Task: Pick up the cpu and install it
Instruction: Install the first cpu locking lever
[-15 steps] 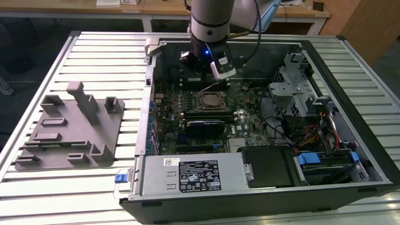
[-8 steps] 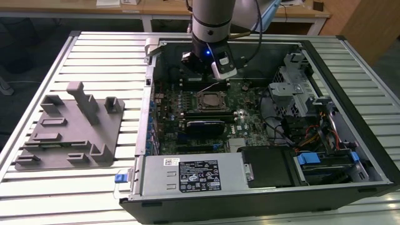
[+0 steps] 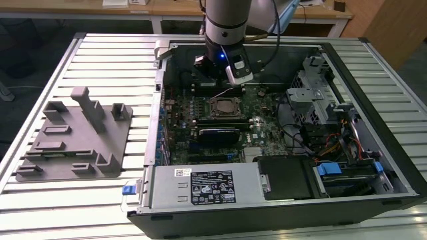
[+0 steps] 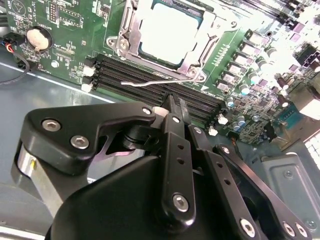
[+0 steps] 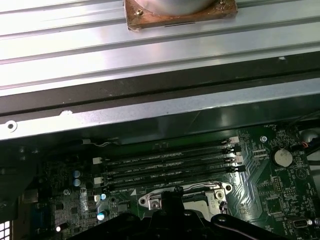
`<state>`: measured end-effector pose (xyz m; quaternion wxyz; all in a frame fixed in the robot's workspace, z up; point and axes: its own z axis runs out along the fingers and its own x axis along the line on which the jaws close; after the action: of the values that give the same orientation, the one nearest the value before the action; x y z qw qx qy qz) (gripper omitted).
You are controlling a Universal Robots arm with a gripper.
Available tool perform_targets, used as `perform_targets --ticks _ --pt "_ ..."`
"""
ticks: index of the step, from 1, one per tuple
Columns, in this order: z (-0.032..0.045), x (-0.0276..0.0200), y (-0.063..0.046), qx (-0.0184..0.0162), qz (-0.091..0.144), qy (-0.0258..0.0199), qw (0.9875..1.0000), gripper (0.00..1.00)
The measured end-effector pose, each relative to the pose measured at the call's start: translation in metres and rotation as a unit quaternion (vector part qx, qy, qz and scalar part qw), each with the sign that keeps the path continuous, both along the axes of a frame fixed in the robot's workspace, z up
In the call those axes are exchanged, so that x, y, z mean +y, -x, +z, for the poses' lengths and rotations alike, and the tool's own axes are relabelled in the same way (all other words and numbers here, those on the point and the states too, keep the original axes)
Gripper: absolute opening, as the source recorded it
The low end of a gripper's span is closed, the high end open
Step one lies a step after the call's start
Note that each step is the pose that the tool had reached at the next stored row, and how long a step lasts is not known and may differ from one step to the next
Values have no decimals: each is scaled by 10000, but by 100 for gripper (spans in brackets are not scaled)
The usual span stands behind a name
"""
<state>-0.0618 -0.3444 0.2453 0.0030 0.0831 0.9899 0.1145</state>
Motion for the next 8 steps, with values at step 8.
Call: perform_targets --ticks 8 --pt "-41 0 0 -66 0 -5 10000 11"
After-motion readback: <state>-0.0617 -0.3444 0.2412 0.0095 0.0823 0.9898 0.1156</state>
